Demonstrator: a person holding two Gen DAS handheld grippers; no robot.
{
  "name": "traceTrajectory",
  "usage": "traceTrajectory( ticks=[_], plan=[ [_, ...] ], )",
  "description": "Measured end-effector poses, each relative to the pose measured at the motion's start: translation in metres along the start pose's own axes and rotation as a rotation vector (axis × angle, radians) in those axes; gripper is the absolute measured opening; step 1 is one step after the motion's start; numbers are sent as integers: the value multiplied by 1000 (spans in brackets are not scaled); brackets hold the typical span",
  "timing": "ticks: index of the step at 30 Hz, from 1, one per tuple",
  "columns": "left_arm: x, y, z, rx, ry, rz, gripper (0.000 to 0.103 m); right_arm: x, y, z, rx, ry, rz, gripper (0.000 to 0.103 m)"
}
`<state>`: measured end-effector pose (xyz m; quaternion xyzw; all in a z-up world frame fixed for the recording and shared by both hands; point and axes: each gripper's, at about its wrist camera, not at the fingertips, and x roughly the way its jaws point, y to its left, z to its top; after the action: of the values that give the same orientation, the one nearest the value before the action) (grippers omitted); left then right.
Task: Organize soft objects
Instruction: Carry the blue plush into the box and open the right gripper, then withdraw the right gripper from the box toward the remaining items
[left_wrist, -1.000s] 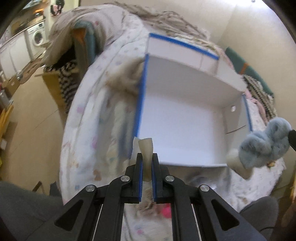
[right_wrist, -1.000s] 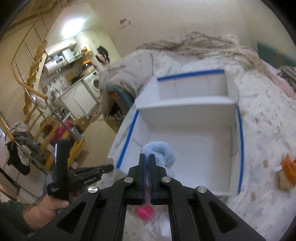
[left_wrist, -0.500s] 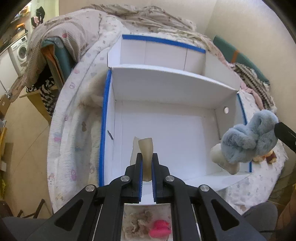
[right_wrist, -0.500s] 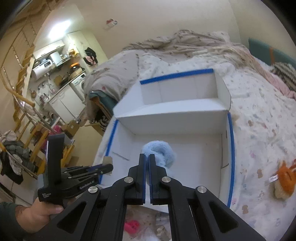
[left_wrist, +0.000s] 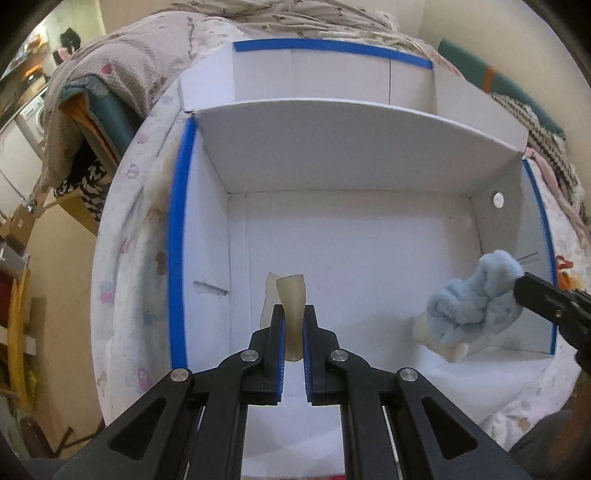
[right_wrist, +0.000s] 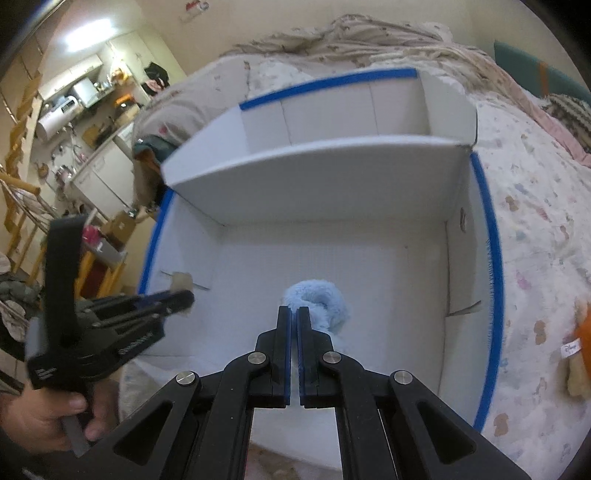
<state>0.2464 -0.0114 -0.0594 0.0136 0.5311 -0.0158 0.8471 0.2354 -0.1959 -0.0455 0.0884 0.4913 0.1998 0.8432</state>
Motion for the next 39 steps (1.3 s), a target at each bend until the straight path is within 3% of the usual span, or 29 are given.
traceTrajectory(
  ticks=[13, 25, 27, 30, 31, 32, 36, 38, 39],
  plan=[
    [34, -14, 16, 50, 12, 69, 8, 39, -16, 7, 29, 44, -94, 4],
    [45, -11, 24, 29, 39, 87, 10, 30, -19, 9, 46, -2, -105, 6],
    [44, -13, 23, 23, 41, 88, 12, 26, -20, 8, 53, -10, -103, 12],
    [40, -16, 21, 22, 45, 79, 21, 19, -21, 8, 60, -31, -86, 40],
    [39, -15, 21, 22, 43, 80, 27, 16, -21, 8, 61, -42, -84, 67],
    [36, -16, 20, 23, 40, 78, 36, 12, -21, 8, 62, -59, -83, 80],
    [25, -18, 19, 17, 20, 36, 52, 3, -16, 10, 57, -86, -56, 80],
    [17, -20, 19, 14, 2, 51, 71, -1, -15, 10, 63, -91, -50, 89],
    [14, -20, 18, 12, -10, 62, 73, -2, -15, 9, 66, -96, -46, 93]
  ],
)
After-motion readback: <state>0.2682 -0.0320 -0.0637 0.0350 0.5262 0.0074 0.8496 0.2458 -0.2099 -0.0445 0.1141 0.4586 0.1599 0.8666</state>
